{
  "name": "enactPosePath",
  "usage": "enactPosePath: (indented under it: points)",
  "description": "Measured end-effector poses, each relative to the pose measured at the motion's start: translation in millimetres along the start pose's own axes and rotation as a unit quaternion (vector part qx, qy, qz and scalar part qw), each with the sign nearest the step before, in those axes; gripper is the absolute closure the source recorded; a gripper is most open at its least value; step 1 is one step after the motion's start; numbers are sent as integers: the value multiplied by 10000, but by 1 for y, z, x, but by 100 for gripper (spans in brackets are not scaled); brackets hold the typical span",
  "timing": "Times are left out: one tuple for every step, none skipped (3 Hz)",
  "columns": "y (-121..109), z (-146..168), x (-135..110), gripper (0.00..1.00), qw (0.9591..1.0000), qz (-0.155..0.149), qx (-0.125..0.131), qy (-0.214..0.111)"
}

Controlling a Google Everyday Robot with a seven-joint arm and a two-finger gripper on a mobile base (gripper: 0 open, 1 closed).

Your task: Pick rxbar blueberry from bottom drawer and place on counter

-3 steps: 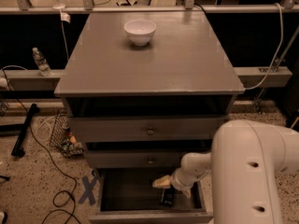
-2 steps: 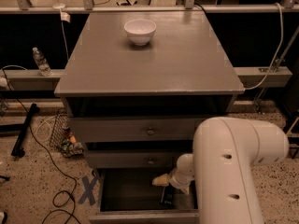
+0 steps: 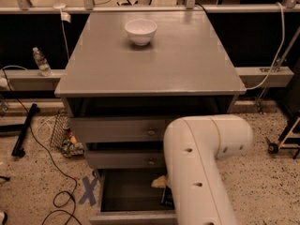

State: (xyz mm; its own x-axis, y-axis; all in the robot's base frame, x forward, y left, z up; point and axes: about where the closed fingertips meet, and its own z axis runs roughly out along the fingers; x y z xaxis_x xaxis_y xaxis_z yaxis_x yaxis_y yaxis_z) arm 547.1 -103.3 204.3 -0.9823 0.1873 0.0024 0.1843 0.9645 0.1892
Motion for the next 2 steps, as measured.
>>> enactPosePath:
  points:
    - [-4, 23, -3, 0, 9997, 72, 213, -20]
    - [-5, 45, -4, 0, 9995, 73, 321, 31]
